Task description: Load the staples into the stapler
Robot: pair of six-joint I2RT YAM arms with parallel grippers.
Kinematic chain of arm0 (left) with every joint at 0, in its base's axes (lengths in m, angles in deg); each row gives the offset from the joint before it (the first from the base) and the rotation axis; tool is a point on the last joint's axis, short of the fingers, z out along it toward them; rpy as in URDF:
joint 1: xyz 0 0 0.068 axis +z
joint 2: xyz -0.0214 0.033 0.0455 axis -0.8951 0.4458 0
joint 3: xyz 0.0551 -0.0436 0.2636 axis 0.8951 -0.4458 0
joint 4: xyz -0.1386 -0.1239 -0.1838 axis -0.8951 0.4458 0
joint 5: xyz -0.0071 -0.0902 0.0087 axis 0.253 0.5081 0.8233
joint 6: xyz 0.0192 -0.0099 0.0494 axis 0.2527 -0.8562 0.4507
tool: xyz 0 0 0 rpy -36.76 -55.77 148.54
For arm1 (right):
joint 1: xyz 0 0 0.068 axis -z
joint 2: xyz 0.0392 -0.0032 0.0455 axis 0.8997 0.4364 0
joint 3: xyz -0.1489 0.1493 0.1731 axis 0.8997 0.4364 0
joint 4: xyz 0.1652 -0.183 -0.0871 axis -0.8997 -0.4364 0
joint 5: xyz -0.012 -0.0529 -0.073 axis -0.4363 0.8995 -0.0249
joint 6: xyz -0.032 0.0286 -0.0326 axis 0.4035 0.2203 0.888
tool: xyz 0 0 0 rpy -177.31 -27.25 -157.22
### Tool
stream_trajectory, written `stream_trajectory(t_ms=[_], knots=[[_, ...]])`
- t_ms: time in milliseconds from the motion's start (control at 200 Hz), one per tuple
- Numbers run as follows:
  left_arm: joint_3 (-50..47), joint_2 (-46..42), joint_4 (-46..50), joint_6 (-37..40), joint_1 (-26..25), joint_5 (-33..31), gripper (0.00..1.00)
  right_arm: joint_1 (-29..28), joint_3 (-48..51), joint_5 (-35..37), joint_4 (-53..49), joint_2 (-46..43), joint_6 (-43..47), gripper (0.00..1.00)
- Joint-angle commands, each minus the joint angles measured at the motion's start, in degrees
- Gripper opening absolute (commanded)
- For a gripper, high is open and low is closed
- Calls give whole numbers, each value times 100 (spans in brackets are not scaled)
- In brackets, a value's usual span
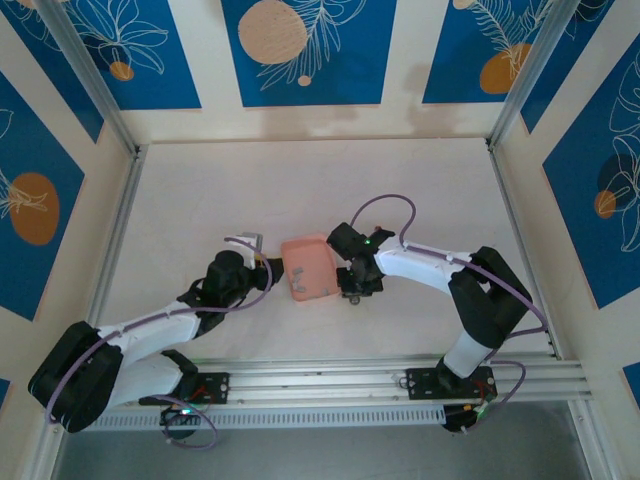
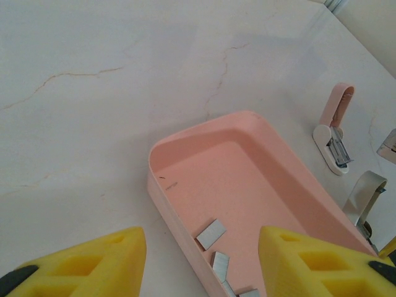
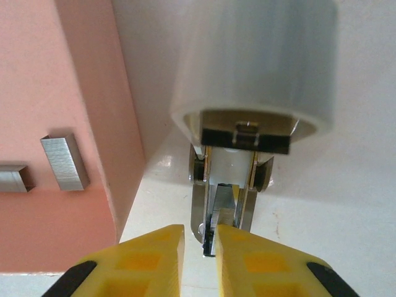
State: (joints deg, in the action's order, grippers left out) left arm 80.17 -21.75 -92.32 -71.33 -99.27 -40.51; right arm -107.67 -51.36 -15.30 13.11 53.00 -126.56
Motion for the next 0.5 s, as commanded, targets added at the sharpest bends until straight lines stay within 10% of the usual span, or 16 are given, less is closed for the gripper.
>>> stream_trajectory(t_ms=[0,495], knots=[[-63,42,-157,7,33,63,51,-66,8,-40,-117,-151,-52,24],[-64,55,-202,-2,30,78,51,-31,-43,238,-249,-123,-168,23]])
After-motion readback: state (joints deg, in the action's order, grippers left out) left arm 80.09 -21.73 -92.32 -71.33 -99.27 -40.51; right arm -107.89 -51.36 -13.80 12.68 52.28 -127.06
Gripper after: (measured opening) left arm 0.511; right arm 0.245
